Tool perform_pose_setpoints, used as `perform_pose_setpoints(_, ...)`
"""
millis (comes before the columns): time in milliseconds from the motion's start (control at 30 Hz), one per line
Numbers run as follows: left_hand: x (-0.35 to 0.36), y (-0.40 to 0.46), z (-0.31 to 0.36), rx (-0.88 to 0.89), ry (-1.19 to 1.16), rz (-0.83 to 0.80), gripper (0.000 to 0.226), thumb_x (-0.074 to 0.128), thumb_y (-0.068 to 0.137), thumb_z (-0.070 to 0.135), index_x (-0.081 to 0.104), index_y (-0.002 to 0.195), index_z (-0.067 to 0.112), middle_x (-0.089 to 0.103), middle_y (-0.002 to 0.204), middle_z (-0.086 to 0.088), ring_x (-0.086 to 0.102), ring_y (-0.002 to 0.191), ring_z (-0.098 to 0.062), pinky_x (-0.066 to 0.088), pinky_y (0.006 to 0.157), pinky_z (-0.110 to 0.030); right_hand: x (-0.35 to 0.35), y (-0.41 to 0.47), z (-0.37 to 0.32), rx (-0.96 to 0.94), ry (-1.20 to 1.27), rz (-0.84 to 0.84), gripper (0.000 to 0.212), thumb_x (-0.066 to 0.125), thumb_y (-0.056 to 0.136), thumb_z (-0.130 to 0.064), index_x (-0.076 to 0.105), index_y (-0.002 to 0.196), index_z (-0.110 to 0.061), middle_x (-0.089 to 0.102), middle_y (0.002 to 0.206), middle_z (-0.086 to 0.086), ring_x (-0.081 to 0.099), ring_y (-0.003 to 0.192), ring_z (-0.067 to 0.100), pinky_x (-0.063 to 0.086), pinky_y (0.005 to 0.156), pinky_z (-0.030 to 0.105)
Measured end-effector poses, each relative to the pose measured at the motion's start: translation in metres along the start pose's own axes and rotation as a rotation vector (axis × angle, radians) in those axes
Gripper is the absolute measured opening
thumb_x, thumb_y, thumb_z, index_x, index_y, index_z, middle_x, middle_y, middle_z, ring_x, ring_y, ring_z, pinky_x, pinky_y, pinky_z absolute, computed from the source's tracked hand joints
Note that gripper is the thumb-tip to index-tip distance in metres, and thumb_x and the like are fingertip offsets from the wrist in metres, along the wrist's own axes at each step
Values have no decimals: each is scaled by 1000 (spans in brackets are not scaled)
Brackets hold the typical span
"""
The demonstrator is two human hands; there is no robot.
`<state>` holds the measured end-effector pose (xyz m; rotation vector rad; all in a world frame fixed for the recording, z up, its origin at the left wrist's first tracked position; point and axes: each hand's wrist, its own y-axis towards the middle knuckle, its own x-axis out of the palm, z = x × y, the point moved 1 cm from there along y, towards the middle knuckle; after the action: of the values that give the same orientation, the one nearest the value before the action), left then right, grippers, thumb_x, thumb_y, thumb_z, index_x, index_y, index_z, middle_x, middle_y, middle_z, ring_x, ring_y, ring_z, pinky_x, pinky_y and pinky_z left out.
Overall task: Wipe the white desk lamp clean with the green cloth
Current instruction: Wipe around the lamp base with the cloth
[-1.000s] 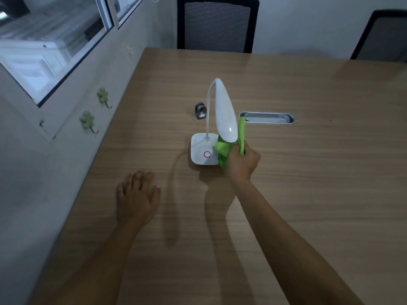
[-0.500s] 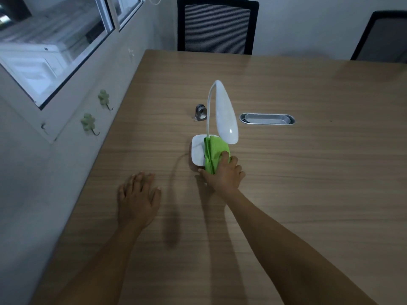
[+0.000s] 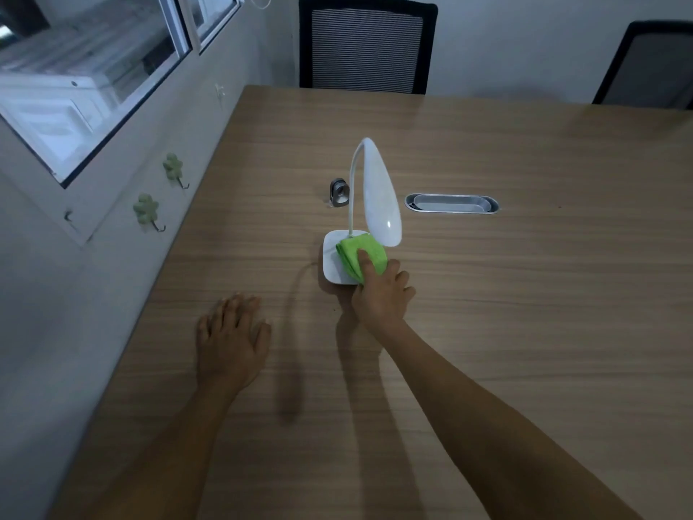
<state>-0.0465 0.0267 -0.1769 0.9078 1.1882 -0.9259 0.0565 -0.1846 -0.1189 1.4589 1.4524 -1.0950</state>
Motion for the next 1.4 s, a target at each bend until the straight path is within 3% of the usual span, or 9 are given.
perform_pose_setpoints(100,-1,0,1,5,-9,11,64,23,83,54,48,135,27,47,146,-6,38,137,-28,28,109,-51,3,1,8,-27,-43,-22,63,49,86,-21,29,143,-37,35,136,17,40,112,37,34,94,47)
perform_pose_setpoints(267,-1,0,0,1,-13,4,64,22,83,54,46,136,27,46,147,-5,37,138,-28,27,110,-51,-14,20,31,225,86,-72,61,48,85,-21,31,142,-34,29,139,18,33,121,39,27,103,50)
perform_pose_setpoints(467,-2,0,1,3,-13,9,63,22,83,53,47,136,28,46,147,-5,37,137,-29,28,110,-51,-17,19,7,12,77,-38,57,50,87,-28,34,142,-35,33,135,16,37,118,39,30,101,49)
perform_pose_setpoints(633,0,0,0,-4,-17,4,63,24,83,53,46,136,28,46,147,-5,37,138,-29,27,110,-51,-17,32,25,236,108,-84,57,48,85,-25,34,140,-33,31,138,18,34,122,42,27,105,52)
perform_pose_setpoints(700,0,0,0,-7,-17,4,63,24,83,53,46,136,28,46,147,-4,37,137,-29,27,110,-51,-18,29,21,215,134,-36,56,48,87,-28,32,141,-31,31,138,20,34,121,43,29,104,53)
perform_pose_setpoints(800,-1,0,1,1,-23,10,63,24,83,53,47,136,28,46,147,-5,38,137,-29,28,110,-51,-16,26,15,129,225,-104,57,47,89,-36,30,143,-34,32,135,18,37,120,43,30,105,53)
perform_pose_setpoints(967,-1,0,0,0,-14,1,63,23,83,54,46,137,28,46,147,-4,37,138,-28,27,110,-50,-13,28,23,182,324,-79,59,47,91,-35,26,145,-34,32,136,19,39,118,44,35,103,52)
perform_pose_setpoints(1167,-1,0,1,9,-17,17,61,26,83,52,49,135,27,49,145,-5,40,135,-30,30,109,-51,-2,21,13,44,174,-98,58,41,91,-55,30,144,-35,37,132,19,44,113,41,39,97,49)
perform_pose_setpoints(1400,0,0,0,6,-4,9,62,24,84,53,47,136,28,47,147,-4,38,137,-29,29,110,-50,1,24,15,-16,-49,-9,48,39,97,-42,35,143,-33,39,134,17,44,114,38,37,94,45)
